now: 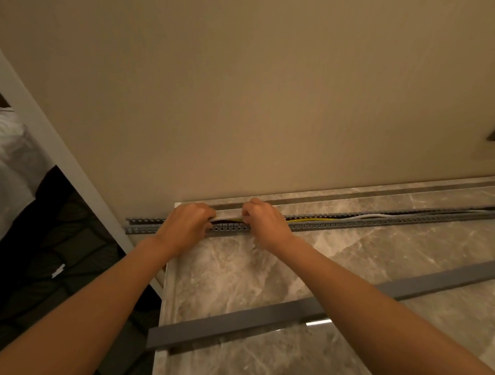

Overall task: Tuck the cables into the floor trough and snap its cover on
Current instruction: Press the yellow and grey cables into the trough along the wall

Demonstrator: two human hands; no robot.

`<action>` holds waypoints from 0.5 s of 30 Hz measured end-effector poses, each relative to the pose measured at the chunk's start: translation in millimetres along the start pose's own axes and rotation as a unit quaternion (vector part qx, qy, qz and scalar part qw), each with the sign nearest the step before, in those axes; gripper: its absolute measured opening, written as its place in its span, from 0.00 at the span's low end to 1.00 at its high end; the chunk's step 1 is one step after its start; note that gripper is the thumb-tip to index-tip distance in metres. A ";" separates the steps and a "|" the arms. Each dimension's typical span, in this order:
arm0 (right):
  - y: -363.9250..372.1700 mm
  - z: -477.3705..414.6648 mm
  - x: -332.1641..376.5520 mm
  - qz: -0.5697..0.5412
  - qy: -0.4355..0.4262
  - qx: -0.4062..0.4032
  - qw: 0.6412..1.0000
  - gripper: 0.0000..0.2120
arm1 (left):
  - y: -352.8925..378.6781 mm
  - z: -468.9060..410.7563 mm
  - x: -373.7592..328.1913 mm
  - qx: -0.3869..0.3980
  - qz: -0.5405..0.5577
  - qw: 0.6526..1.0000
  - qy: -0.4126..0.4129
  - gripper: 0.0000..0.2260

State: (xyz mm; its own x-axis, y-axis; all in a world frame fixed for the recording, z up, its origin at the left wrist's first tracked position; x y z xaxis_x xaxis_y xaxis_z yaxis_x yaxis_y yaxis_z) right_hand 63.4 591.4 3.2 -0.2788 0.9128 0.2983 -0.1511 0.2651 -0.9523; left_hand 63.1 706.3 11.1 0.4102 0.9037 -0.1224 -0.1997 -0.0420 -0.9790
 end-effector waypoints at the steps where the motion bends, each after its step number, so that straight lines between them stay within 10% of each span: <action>1: -0.1 0.6 -1.6 -0.005 0.005 -0.008 1.000 0.08 | -0.2 -3.4 1.1 0.009 -0.003 1.000 0.007 0.07; 15: 1.8 21.4 -0.6 -0.008 -0.026 -0.082 0.996 0.02 | 5.3 -2.5 -16.8 -0.041 -0.147 0.983 0.100 0.05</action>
State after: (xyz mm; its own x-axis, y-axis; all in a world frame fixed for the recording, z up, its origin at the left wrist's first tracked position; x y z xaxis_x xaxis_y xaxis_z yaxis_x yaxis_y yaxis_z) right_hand 43.0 584.7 2.7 -0.3273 0.8919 0.3121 -0.0003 0.3302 -0.9439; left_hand 57.4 689.9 7.5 0.6077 0.7807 0.1454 0.0223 0.1663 -0.9858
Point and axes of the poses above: each hand's wrist, its own z-axis away from the middle knuckle, its own y-axis out of the palm, x = y × z, the point moved 8 cm from there along -z, towards the middle knuckle, and after that the axes turned 9 degrees about x, right-handed, at the moved point
